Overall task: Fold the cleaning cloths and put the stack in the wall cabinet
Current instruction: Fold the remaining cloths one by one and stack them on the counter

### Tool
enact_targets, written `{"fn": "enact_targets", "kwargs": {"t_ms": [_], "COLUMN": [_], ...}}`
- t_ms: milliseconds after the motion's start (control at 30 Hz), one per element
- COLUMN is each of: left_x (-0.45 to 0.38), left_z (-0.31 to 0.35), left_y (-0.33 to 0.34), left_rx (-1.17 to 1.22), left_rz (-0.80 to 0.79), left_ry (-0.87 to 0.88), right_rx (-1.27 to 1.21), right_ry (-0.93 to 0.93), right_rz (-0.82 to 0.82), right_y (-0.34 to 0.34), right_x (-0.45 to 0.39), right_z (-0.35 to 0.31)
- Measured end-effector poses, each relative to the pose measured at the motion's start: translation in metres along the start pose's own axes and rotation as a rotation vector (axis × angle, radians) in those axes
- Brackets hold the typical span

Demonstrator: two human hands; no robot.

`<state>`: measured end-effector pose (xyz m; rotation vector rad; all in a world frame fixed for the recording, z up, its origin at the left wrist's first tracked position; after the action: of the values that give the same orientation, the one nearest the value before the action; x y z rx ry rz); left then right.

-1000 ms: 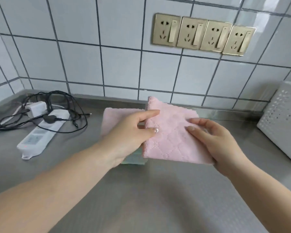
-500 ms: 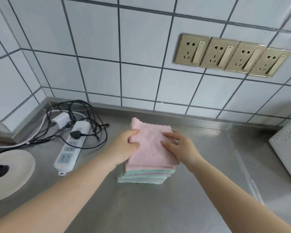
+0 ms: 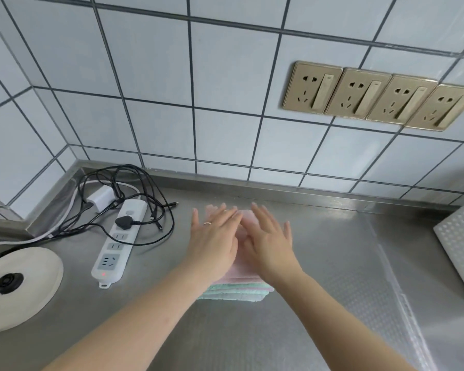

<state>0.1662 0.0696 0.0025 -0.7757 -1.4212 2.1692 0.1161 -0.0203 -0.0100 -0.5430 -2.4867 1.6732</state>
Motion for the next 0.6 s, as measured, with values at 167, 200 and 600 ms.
{"fn": "enact_targets", "kwargs": {"t_ms": [167, 200, 600], "left_x": [0.016, 0.019, 0.014], "left_z": [-0.017, -0.021, -0.039], "left_y": [0.038, 0.043, 0.043], "left_rx": [-0.115, -0.119, 0.206], "left_rz": [-0.123, -0.138, -0.003], "left_ry": [-0.059, -0.063, -0.243], "right_rx": [0.124, 0.12, -0.229], "right_ry": [-0.014, -0.006, 0.158], "right_rz": [-0.11, -0.107, -0.039], "right_y": [0.041, 0.044, 0.029], "right_x": [0.018, 0.019, 0.013], "right_z": [0.002, 0.003, 0.02]}}
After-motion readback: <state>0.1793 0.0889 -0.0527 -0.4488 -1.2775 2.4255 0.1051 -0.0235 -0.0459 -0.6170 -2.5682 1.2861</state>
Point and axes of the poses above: each hand's wrist, its own x-axis away from the middle knuckle, its own y-axis out of the palm, z = x × y, the point moved 8 cm from there along -x, towards the middle knuckle, and after that the axes turned 8 degrees about z, right-handed, at the moved point
